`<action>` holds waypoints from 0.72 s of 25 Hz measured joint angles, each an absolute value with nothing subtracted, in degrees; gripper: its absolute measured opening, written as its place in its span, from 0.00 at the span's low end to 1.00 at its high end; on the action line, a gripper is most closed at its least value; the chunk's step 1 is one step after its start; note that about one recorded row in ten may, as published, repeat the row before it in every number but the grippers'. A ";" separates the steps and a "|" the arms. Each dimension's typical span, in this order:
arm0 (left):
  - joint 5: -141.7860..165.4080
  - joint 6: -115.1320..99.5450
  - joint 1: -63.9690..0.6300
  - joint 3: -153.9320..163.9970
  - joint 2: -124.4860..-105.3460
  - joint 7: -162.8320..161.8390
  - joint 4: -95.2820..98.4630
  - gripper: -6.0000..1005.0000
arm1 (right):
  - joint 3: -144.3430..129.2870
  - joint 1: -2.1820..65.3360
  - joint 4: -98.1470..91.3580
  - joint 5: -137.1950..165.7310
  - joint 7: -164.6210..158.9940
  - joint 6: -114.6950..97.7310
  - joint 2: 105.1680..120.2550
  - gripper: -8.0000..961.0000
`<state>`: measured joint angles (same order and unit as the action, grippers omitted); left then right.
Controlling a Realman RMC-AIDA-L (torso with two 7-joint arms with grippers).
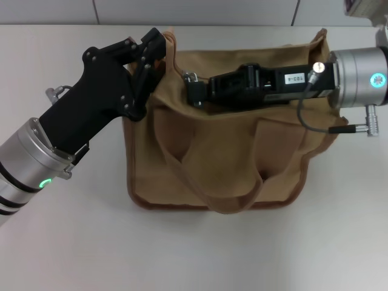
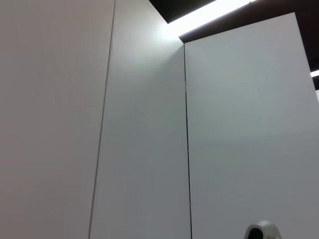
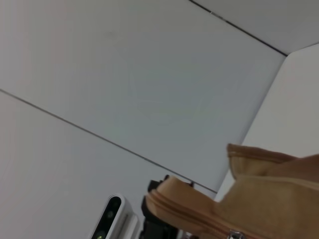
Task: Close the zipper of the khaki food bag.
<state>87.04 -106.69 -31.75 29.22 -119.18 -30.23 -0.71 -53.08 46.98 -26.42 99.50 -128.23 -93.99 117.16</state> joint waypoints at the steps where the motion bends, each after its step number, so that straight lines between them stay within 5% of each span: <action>1: 87.03 -106.54 -31.46 28.71 -119.18 -30.23 -0.71 0.05 | -53.03 46.35 -26.48 99.50 -128.23 -94.09 116.97 0.01; 9: 86.99 -102.60 -29.76 25.19 -119.11 -29.95 -0.75 0.04 | -52.99 44.08 -26.57 99.50 -128.24 -95.30 116.05 0.01; 18: 86.98 -98.13 -27.41 19.35 -119.02 -30.04 -0.80 0.04 | -49.84 36.25 -27.10 99.00 -128.78 -99.07 113.05 0.01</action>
<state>86.98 -98.13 -27.41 19.35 -119.02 -30.04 -0.80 -49.84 36.25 -27.10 99.00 -128.78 -99.07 113.05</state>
